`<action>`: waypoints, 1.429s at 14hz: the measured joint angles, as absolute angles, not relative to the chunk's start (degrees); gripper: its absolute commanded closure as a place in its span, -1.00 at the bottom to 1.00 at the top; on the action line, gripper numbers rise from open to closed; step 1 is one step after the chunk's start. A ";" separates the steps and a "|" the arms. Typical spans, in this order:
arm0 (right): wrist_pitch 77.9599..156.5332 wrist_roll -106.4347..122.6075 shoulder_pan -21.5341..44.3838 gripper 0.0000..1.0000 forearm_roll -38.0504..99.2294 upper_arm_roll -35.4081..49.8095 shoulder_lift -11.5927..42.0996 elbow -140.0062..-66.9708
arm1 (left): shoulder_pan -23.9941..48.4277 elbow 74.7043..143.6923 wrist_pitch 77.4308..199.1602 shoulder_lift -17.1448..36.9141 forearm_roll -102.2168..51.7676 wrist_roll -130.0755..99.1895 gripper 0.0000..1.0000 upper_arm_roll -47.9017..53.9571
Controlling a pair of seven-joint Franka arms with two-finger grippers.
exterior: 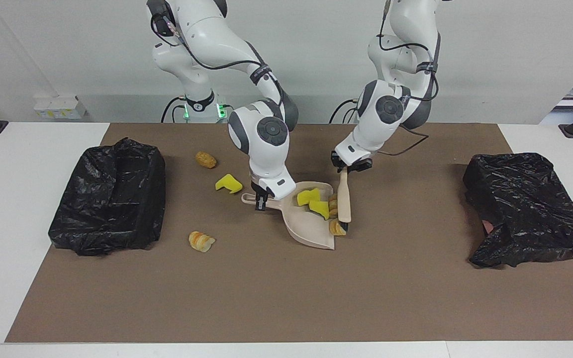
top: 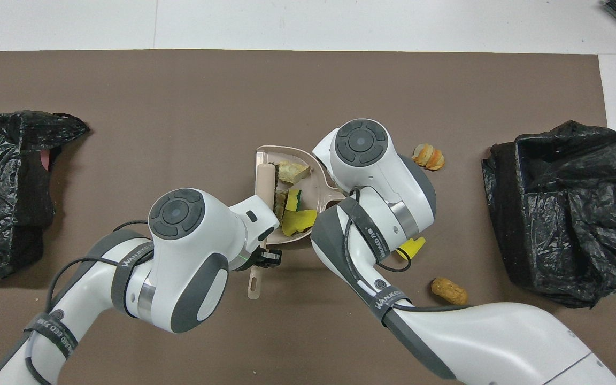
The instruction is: Sweep and dump trash in bin
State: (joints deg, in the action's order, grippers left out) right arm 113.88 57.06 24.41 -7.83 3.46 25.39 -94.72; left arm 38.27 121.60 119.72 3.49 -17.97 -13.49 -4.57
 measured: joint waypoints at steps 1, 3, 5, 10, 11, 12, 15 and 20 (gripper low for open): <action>113.88 58.02 24.26 1.00 -7.84 3.43 25.38 -94.53 | 37.83 120.52 118.05 3.36 -18.05 -13.56 1.00 -4.98; 113.88 59.22 23.60 1.00 -7.86 3.38 25.34 -94.24 | 35.79 118.20 114.51 2.72 -18.09 -14.02 1.00 -5.63; 113.88 59.97 22.31 1.00 -7.87 3.32 24.85 -94.01 | 33.41 117.45 111.59 1.57 -18.09 -16.06 1.00 -5.98; 113.38 67.30 14.47 1.00 -7.79 3.19 18.31 -95.89 | 33.15 121.19 108.09 -1.33 -18.09 -30.63 1.00 -5.04; 113.28 69.46 12.58 1.00 -7.77 3.19 16.22 -97.28 | 33.80 123.23 108.10 -2.48 -18.09 -31.78 1.00 -4.83; 112.84 71.33 10.76 1.00 -7.76 3.20 14.09 -98.65 | 34.84 125.61 108.25 -3.93 -18.09 -32.57 1.00 -4.73; 109.31 75.06 5.56 1.00 -7.75 3.19 8.27 -101.76 | 39.94 134.04 111.30 -9.39 -18.09 -34.40 1.00 -4.38; 103.51 87.74 -6.58 1.00 -7.73 3.14 0.40 -104.06 | 49.59 142.60 121.78 -11.40 -18.10 -39.19 0.90 -4.05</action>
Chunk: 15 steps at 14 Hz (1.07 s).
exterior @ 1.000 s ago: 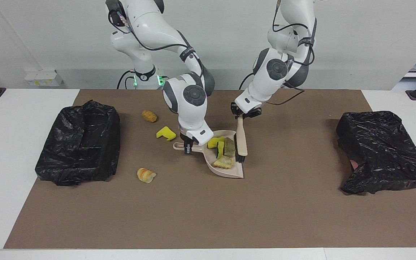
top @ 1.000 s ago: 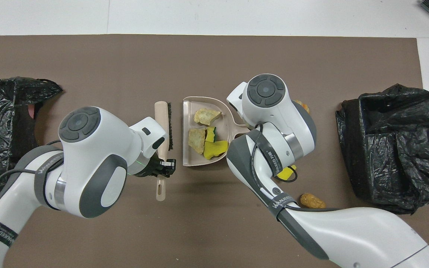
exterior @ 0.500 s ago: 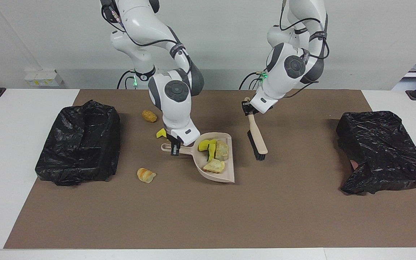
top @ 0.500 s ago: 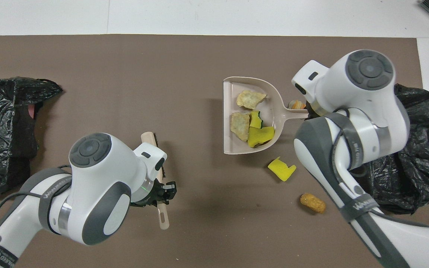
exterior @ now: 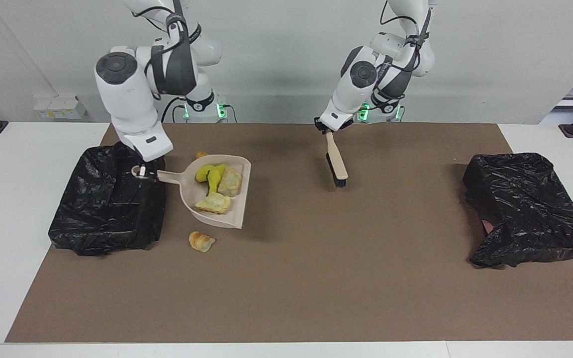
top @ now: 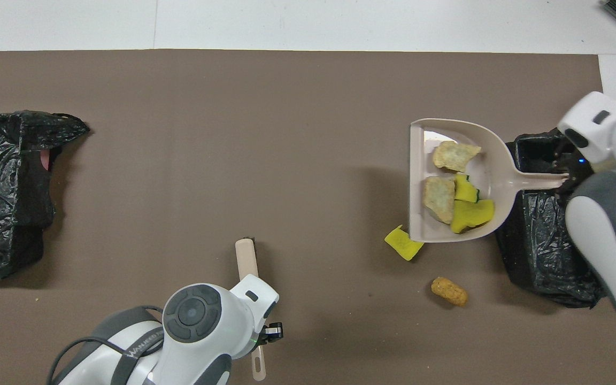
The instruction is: Sweep and dump trash in bin
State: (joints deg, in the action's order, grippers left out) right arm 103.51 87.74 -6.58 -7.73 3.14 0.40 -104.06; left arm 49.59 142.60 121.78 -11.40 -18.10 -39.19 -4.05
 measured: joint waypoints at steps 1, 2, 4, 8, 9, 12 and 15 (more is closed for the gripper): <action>103.52 91.20 -9.46 1.00 -7.73 3.10 -0.32 -104.62 | 50.64 143.57 123.07 -11.20 -18.10 -40.19 -0.10 -4.02; 103.69 94.92 -12.58 1.00 -7.72 3.05 -0.66 -105.09 | 51.01 144.07 123.55 -11.05 -18.10 -40.56 -0.99 -3.99; 104.92 101.11 -17.92 1.00 -7.75 2.87 -0.69 -105.54 | 50.97 143.92 123.98 -10.95 -18.10 -40.60 -1.00 -4.42; 109.45 106.89 -24.65 1.00 -10.54 2.65 -1.48 -107.22 | 47.65 139.84 124.53 -8.76 -18.01 -40.27 -1.00 -5.32; 111.59 107.29 -25.93 1.00 -12.94 2.62 -2.10 -108.46 | 45.83 138.37 124.55 -7.99 -17.82 -39.07 -1.00 -5.45; 118.77 107.45 -28.55 1.00 -19.34 2.56 -4.97 -113.92 | 38.60 133.93 124.56 -6.53 -17.04 -31.94 -1.00 -5.81; 120.35 103.24 -28.31 1.00 -29.33 2.96 -7.23 -117.43 | 31.12 128.37 123.57 -5.95 -13.67 -26.83 -1.00 -6.06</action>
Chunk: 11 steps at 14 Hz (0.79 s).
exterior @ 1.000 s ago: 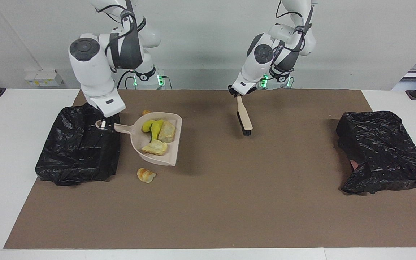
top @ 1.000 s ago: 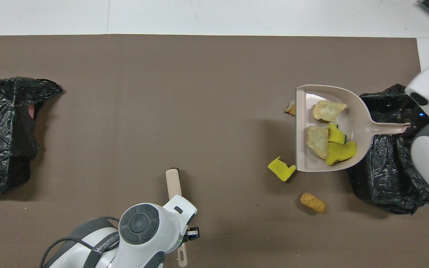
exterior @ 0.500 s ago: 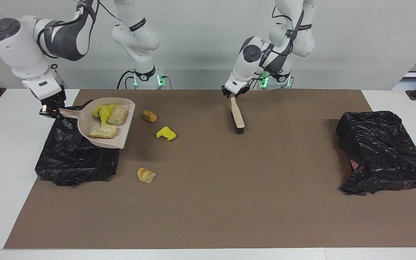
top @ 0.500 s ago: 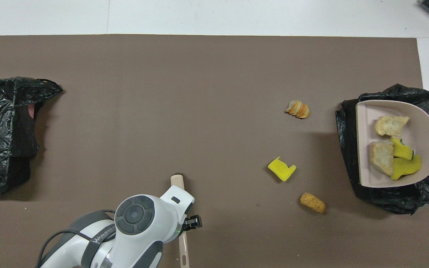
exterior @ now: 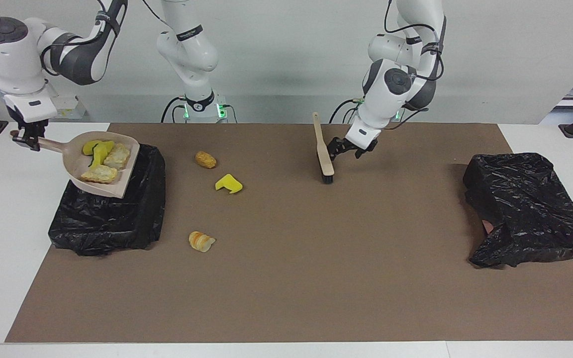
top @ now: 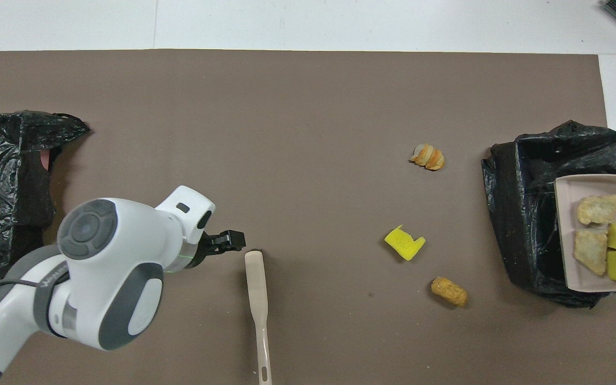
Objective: Sweep and dump trash in bin
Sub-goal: 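Tip the dustpan into the bag with the right gripper while the left gripper withdraws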
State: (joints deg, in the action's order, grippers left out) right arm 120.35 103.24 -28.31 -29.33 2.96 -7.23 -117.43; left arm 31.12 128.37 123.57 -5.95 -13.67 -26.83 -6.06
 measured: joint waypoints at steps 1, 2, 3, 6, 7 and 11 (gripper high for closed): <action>120.13 100.32 -27.50 1.00 -33.09 3.10 -7.72 -118.11 | 28.89 126.48 122.21 -5.84 -13.35 -24.33 -1.00 -6.09; 119.05 96.77 -26.12 1.00 -37.00 3.18 -8.17 -118.78 | 26.62 124.37 120.30 -5.60 -13.14 -21.68 -1.00 -6.15; 116.95 93.01 -24.31 1.00 -40.58 3.25 -8.62 -119.22 | 24.47 122.03 118.29 -5.12 -12.67 -19.30 -1.00 -6.21; 109.59 85.45 -18.44 1.00 -46.02 3.42 -9.88 -119.44 | 19.10 114.22 113.03 -2.01 -9.52 -14.25 -1.00 -6.31; 108.21 83.96 -17.28 1.00 -47.22 3.46 -10.17 -119.47 | 17.62 111.90 111.51 -0.80 -8.96 -12.31 -1.00 -6.29; 104.53 80.34 -16.06 1.00 -50.56 3.76 -10.77 -119.58 | 9.13 105.66 106.40 1.98 -8.41 -0.50 -1.00 -6.34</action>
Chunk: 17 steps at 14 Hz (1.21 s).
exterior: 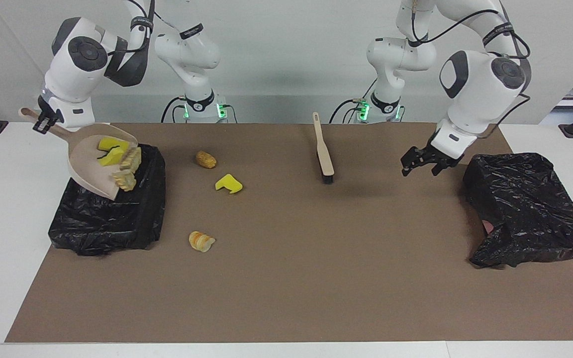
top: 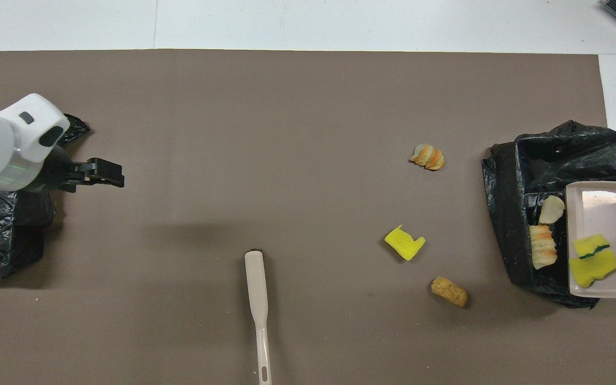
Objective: Sweep and dump trash in bin
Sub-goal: 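Tip the dustpan into the bag with the right gripper while the left gripper withdraws, then bring the empty dustpan back to the table center with the right gripper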
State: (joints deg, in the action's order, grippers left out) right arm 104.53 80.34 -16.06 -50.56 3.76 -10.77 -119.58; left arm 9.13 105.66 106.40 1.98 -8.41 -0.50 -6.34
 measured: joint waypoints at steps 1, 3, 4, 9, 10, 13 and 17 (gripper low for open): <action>104.21 80.26 -16.08 1.00 -51.46 3.76 -11.04 -119.57 | 7.00 104.89 105.18 2.01 -8.39 2.16 -1.00 -6.38; 103.04 80.24 -16.09 1.00 -53.04 3.77 -11.99 -119.44 | 3.55 103.11 102.63 2.02 -8.39 6.03 -1.00 -6.44; 102.22 80.24 -16.09 1.00 -53.43 3.80 -12.59 -119.22 | 2.37 101.86 101.04 2.07 -8.39 6.55 -1.00 -6.46; 99.01 80.46 -16.08 1.00 -53.95 6.38 -14.11 -115.78 | 1.40 93.98 94.24 2.48 -7.61 6.17 -1.00 -5.67; 98.83 80.42 -16.09 1.00 -53.85 7.49 -14.05 -115.09 | 1.48 92.90 93.62 2.48 -6.41 6.14 -1.00 -5.11; 95.05 76.32 -16.06 1.00 -49.18 11.56 -12.78 -112.39 | 2.47 90.17 91.19 2.32 -4.37 6.06 -1.00 -4.35; 89.16 61.16 -16.04 1.00 -37.98 17.62 -9.36 -106.68 | 2.79 89.29 89.67 0.40 -3.65 6.06 -1.00 -3.51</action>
